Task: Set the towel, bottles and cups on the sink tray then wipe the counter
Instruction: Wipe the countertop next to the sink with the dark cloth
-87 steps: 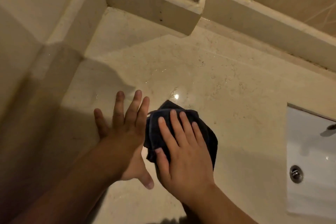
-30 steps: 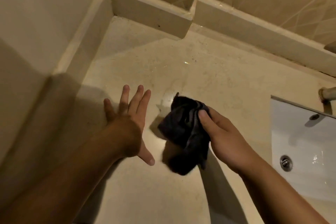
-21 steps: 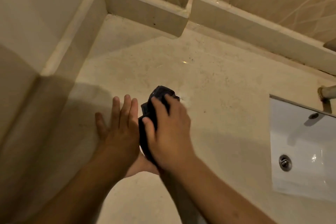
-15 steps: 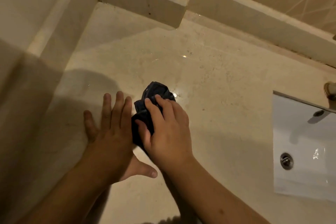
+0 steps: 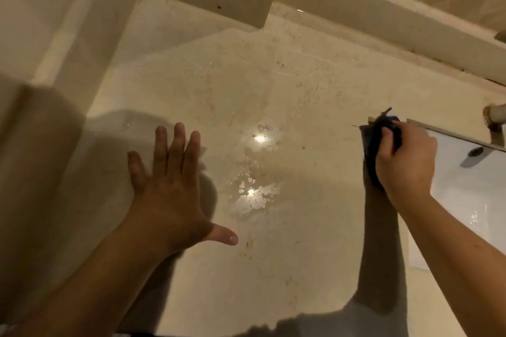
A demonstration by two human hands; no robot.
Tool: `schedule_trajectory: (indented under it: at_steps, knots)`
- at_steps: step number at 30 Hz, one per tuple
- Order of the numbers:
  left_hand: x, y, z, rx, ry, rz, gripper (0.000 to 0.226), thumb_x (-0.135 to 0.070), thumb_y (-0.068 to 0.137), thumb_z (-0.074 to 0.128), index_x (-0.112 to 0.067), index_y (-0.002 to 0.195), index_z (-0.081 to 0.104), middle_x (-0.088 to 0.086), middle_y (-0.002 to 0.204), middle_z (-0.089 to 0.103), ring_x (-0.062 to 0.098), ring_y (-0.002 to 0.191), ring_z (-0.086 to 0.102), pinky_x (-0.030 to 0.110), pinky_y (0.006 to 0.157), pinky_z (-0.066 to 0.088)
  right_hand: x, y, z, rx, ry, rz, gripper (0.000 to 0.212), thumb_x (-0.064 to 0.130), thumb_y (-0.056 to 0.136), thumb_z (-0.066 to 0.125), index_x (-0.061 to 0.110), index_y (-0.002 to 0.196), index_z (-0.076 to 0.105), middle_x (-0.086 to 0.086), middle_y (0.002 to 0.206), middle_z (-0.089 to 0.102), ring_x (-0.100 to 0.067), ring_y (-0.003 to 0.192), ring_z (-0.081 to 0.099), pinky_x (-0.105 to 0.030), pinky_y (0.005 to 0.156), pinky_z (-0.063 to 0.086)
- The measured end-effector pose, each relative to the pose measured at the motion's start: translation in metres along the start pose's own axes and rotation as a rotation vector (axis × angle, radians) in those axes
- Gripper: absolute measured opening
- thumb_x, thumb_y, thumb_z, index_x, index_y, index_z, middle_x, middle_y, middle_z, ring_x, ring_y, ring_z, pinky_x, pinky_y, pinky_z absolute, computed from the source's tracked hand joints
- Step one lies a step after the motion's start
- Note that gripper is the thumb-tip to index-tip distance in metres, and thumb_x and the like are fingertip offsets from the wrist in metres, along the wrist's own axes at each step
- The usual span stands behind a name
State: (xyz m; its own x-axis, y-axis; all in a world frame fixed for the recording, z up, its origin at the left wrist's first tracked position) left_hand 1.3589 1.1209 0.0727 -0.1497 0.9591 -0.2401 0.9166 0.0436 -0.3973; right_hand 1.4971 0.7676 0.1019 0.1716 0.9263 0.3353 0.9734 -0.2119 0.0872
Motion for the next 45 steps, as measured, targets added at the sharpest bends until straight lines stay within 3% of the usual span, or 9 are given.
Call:
schedule_trajectory:
  at_steps: [4,7,11,18,30,33,36,41,45]
  knots:
    - [-0.011,-0.027,-0.004,-0.051,-0.006,0.065,0.152,-0.101,0.046,0.037,-0.01,0.155,-0.016,0.011,0.165,-0.02,0.032,0.149,-0.024,0.071,0.113,0.005,0.056,-0.05,-0.009,-0.122,0.323,0.056,0.024,0.032,0.101,0.05,0.019,0.115,0.065,0.004,0.103,0.064,-0.019,0.103,0.059,-0.034,0.09,0.047]
    - [-0.021,-0.044,0.002,-0.024,-0.097,0.026,0.156,-0.103,0.041,0.037,-0.012,0.153,-0.025,0.008,0.163,-0.026,0.029,0.148,-0.027,0.066,0.114,-0.001,0.127,-0.094,-0.005,-0.093,0.492,-0.174,0.014,0.022,0.097,0.057,0.028,0.104,0.068,0.02,0.091,0.058,-0.009,0.094,0.056,-0.023,0.084,0.041]
    - [-0.022,-0.05,0.018,-0.001,-0.164,-0.037,0.167,-0.107,0.024,0.032,-0.012,0.135,-0.049,0.003,0.155,-0.043,0.022,0.14,-0.044,0.057,0.114,-0.017,0.183,-0.152,0.032,0.208,0.381,-0.481,0.021,0.021,0.095,0.058,0.013,0.108,0.074,-0.001,0.1,0.07,-0.024,0.097,0.06,-0.033,0.086,0.039]
    - [-0.022,-0.047,0.028,0.025,-0.045,-0.026,0.17,-0.108,0.019,0.016,-0.011,0.15,-0.031,0.008,0.16,-0.033,0.028,0.143,-0.038,0.06,0.113,-0.015,0.157,-0.167,0.064,0.221,0.183,-0.682,0.028,0.025,0.092,0.061,0.011,0.113,0.072,-0.009,0.109,0.067,-0.03,0.098,0.053,-0.042,0.078,0.043]
    - [-0.027,-0.049,0.017,0.03,-0.081,-0.073,0.166,-0.106,0.023,0.041,-0.027,0.151,-0.029,-0.007,0.157,-0.039,0.014,0.139,-0.044,0.052,0.115,-0.022,-0.055,-0.039,-0.011,-0.015,0.004,-0.122,0.029,0.023,0.101,0.048,0.007,0.113,0.069,-0.021,0.102,0.066,-0.04,0.098,0.051,-0.034,0.083,0.029]
    - [-0.035,-0.063,0.019,0.029,-0.124,-0.057,0.153,-0.099,0.035,0.045,-0.028,0.154,-0.021,-0.009,0.16,-0.033,0.013,0.141,-0.041,0.053,0.118,-0.018,-0.041,-0.063,-0.02,-0.128,0.198,-0.026,0.03,0.025,0.102,0.046,0.009,0.116,0.067,-0.009,0.108,0.066,-0.021,0.1,0.047,-0.032,0.088,0.034]
    - [-0.058,-0.087,0.033,-0.019,-0.171,-0.102,0.14,-0.089,0.045,0.043,-0.03,0.153,-0.023,-0.009,0.162,-0.03,0.013,0.143,-0.037,0.054,0.119,-0.013,0.013,-0.106,-0.016,-0.074,0.394,-0.158,0.022,0.024,0.101,0.053,0.016,0.115,0.068,-0.004,0.106,0.066,-0.012,0.097,0.047,-0.031,0.087,0.04]
    - [-0.099,-0.106,0.063,-0.005,-0.222,-0.336,0.172,-0.094,0.023,0.057,-0.02,0.145,-0.039,-0.004,0.158,-0.035,0.018,0.142,-0.04,0.056,0.115,-0.018,0.098,-0.174,0.008,0.251,0.512,-0.581,0.019,0.015,0.094,0.063,0.021,0.107,0.077,0.001,0.097,0.076,-0.022,0.09,0.065,-0.04,0.082,0.047]
    - [-0.091,-0.107,0.07,0.021,-0.214,-0.308,0.167,-0.1,0.023,0.049,-0.027,0.137,-0.049,-0.006,0.154,-0.045,0.014,0.135,-0.05,0.056,0.115,-0.022,0.086,-0.214,0.025,0.266,0.306,-0.709,0.022,0.021,0.09,0.07,0.011,0.108,0.077,-0.008,0.104,0.071,-0.032,0.095,0.059,-0.046,0.078,0.051]
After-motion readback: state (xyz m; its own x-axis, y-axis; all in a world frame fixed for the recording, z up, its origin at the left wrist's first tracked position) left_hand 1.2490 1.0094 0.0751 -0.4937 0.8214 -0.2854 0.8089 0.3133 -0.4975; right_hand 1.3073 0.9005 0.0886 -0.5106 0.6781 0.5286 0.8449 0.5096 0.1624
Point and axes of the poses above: each hand's wrist, its own y-axis towards the middle knuckle, its own z-axis out of the palm, x = y × z, the point moved 3 cm from there along y, towards the middle knuckle
